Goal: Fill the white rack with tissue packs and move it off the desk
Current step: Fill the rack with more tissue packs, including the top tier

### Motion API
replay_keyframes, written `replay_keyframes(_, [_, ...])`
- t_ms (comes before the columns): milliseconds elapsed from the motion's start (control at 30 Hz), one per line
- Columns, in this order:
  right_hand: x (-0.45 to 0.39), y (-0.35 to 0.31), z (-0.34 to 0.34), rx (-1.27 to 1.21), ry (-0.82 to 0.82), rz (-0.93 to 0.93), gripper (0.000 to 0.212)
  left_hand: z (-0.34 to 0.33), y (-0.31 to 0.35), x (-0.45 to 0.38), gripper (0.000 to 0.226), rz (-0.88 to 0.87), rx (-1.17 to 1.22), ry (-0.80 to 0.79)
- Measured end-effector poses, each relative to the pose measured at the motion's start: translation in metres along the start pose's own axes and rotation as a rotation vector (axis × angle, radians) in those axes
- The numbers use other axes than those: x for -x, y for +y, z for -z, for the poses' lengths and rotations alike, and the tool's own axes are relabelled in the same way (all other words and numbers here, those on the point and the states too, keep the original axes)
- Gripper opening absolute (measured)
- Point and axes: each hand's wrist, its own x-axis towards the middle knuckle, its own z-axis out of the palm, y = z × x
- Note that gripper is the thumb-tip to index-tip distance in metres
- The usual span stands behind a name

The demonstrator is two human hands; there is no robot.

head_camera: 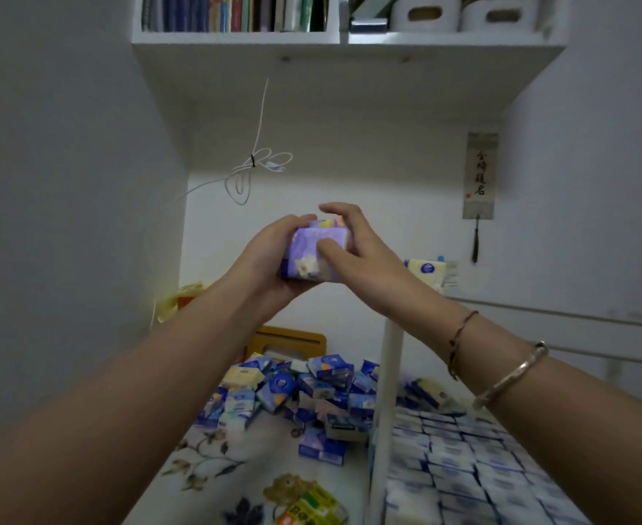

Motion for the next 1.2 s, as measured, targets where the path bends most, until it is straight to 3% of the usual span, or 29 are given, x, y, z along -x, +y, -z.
replay_keyframes(100, [0.004,-0.004,0.011,-0.024,0.058,-0.007,0.022,-0.016,-0.001,-0.007,0.033,-0.017,0.001,0.048])
replay_keyframes(233, [0.004,-0.017,0.031,0.061,0.085,0.004,0.022,-0.037,0.006,-0.010,0.036,-0.054,0.010,0.070])
replay_keyframes(333, [0.005,-0.022,0.053,-0.025,0.076,-0.071,0.046,-0.056,0.011,-0.007,0.018,-0.072,-0.027,0.042])
replay_keyframes(400, [0.004,-0.020,0.070,-0.079,0.064,-0.194,0.060,-0.069,0.010,-0.008,0.017,-0.063,-0.076,0.027])
replay_keyframes(467, [0.005,-0.017,0.087,-0.120,0.034,-0.251,0.045,-0.080,0.004,-0.010,0.022,-0.044,-0.147,-0.008])
replay_keyframes(533, [0.007,-0.016,0.103,-0.080,-0.022,-0.247,0.009,-0.087,-0.005,-0.017,0.030,-0.036,-0.296,-0.031])
replay_keyframes(633, [0.005,-0.010,0.131,0.106,-0.069,-0.297,0.010,-0.089,-0.020,-0.025,0.035,-0.013,-0.524,-0.054])
replay_keyframes(800, [-0.003,0.019,0.148,0.227,-0.343,-0.502,0.034,-0.079,-0.036,-0.037,0.015,0.041,-0.709,-0.196])
replay_keyframes(900, [-0.005,0.034,0.131,0.312,-0.402,-0.536,0.039,-0.074,-0.046,-0.044,0.008,0.108,-0.841,-0.281])
replay_keyframes(1000, [-0.008,0.047,0.120,0.429,-0.380,-0.521,0.049,-0.073,-0.050,-0.047,0.038,0.143,-0.927,-0.349])
replay_keyframes(1133, [-0.006,0.063,0.122,0.567,-0.277,-0.536,0.084,-0.073,-0.055,-0.063,0.035,0.242,-0.937,-0.326])
replay_keyframes(1200, [-0.004,0.065,0.125,0.397,-0.204,-0.585,0.086,-0.070,-0.055,-0.074,0.037,0.299,-0.977,-0.280])
